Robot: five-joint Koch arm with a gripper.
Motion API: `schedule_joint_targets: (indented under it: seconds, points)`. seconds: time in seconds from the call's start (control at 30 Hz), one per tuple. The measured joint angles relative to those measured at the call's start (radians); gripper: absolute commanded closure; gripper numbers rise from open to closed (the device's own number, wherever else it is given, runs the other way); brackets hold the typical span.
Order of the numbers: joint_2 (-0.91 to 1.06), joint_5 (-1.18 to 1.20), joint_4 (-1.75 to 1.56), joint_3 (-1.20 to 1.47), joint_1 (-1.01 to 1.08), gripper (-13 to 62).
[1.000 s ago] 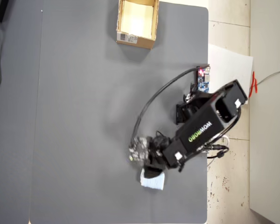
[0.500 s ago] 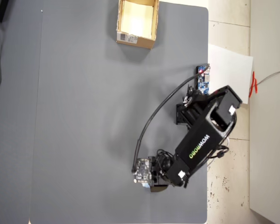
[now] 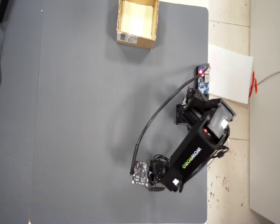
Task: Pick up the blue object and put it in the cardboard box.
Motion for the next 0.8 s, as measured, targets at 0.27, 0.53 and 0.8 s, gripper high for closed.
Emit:
schedule_joint_targets:
  seconds: [0.27,0.53,0.8]
  points:
    - [0.003,0.002,-0.025,0.008,0.008,39.6]
    - [0.029,-0.028,-0.183,0.011,0.069,42.0]
    - [0.138,-0.066,-0.322,0.014,0.241,41.9]
